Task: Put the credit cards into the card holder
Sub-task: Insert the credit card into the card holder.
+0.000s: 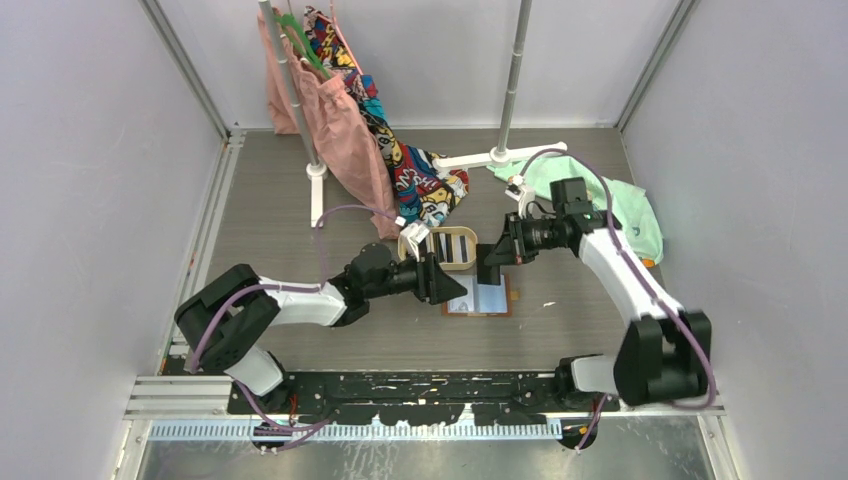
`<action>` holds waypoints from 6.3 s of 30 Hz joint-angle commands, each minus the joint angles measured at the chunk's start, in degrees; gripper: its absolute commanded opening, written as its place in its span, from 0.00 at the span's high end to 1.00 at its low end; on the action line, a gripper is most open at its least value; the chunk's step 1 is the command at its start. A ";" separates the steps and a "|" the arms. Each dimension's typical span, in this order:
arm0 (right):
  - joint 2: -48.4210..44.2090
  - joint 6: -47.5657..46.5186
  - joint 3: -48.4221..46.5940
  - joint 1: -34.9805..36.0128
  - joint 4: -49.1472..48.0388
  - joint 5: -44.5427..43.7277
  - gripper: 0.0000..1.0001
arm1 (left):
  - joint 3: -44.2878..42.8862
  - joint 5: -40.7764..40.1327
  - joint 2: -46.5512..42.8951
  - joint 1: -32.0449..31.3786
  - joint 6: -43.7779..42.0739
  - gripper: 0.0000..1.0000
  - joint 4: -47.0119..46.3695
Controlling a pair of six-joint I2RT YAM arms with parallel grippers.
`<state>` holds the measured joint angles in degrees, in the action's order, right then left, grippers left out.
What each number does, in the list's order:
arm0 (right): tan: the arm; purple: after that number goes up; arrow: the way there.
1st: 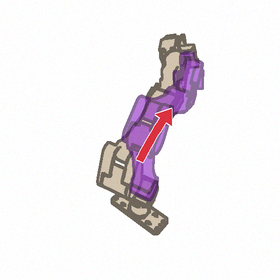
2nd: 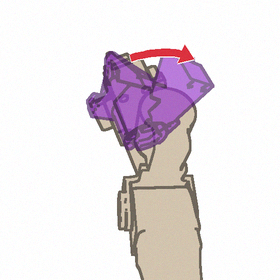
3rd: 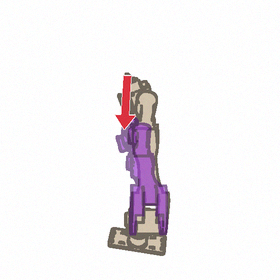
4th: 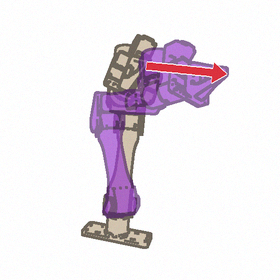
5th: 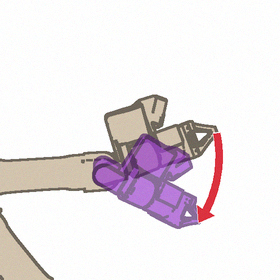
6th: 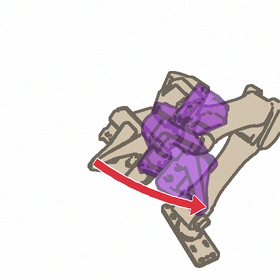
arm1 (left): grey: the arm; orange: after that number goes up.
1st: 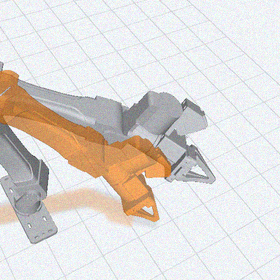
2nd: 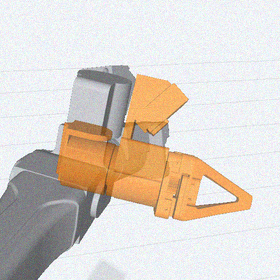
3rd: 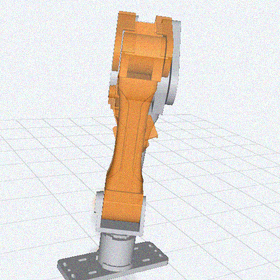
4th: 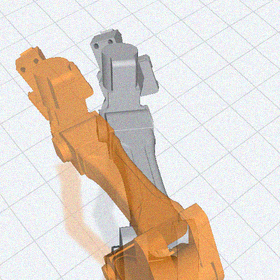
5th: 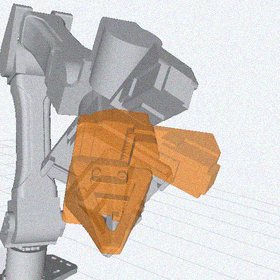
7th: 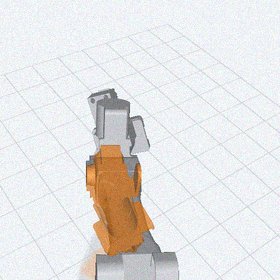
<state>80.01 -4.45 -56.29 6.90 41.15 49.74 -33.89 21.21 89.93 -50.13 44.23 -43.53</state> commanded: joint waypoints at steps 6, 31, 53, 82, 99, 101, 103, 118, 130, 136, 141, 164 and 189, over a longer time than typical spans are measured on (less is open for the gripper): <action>-12.57 -6.52 1.21 1.70 -8.18 16.24 0.97 | -0.34 10.86 0.87 0.21 1.37 0.43 -24.18; -4.77 -41.24 -12.20 4.44 28.04 21.27 0.40 | -0.55 22.61 -1.25 3.06 -7.25 1.00 -10.94; -2.62 -32.01 -10.27 6.33 17.72 22.26 0.70 | -4.07 26.60 -1.96 2.59 -9.51 1.00 -4.98; -6.35 15.09 15.45 -4.75 -18.24 -8.31 0.99 | 2.14 -4.22 -5.00 2.88 -7.81 0.46 16.42; 0.24 16.82 15.01 -4.87 -19.04 -6.41 0.99 | -0.90 -7.49 0.23 2.08 -4.50 0.49 19.70; 0.42 16.97 15.05 -4.87 -19.05 -6.58 0.99 | -1.31 -7.93 0.44 1.97 -4.50 0.50 20.53; 0.68 17.47 15.37 -4.87 -19.45 -5.80 0.99 | -1.73 -8.26 0.52 1.92 -4.47 0.50 21.44; 9.76 18.54 15.94 -3.96 -21.78 3.18 0.99 | -6.42 -11.03 2.79 1.66 -5.19 0.53 28.84; 16.21 18.43 14.70 -1.19 -21.73 7.43 0.99 | -8.73 -14.60 3.92 1.50 -6.08 0.60 34.18; 16.94 22.81 15.92 -0.27 -25.40 6.65 0.99 | -9.02 -14.28 4.83 1.22 -5.65 0.62 34.13; 17.15 25.46 16.73 0.96 -28.41 5.29 0.99 | -9.18 -13.38 5.36 0.74 -5.29 0.63 33.71; 12.11 35.17 20.48 2.23 -26.77 -5.70 0.99 | -8.83 -14.03 5.45 0.77 -5.21 0.64 34.21; 22.25 34.11 12.02 7.10 -29.14 -1.65 0.99 | -8.30 -10.84 6.69 0.65 -4.81 0.64 31.49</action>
<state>99.66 30.17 -41.12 12.60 14.17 50.09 -41.98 7.79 94.65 -48.82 39.66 -10.61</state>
